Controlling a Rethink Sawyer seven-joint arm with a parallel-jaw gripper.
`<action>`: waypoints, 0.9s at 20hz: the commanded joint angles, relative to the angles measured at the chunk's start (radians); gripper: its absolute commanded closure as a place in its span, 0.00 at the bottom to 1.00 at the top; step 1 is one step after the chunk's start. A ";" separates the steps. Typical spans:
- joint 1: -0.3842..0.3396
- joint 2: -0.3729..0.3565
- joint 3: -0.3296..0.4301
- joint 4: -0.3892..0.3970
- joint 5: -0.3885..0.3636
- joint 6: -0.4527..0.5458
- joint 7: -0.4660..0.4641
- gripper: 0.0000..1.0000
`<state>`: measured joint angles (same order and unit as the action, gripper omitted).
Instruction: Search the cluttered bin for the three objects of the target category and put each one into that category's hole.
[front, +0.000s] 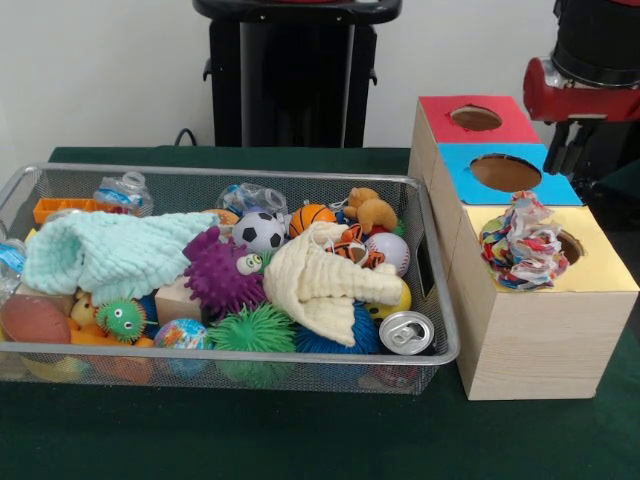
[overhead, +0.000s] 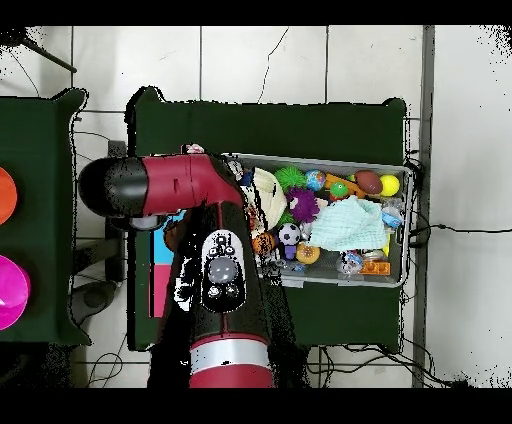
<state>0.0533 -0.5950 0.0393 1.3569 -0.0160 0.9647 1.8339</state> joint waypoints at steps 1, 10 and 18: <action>-0.053 -0.073 -0.034 0.186 0.019 -0.004 0.146 1.00; -0.084 -0.174 -0.014 0.143 0.051 0.219 0.105 1.00; -0.101 -0.120 0.012 -0.053 -0.011 0.325 0.066 1.00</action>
<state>-0.0142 -0.7576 0.0124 1.3921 -0.0030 1.1613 1.8339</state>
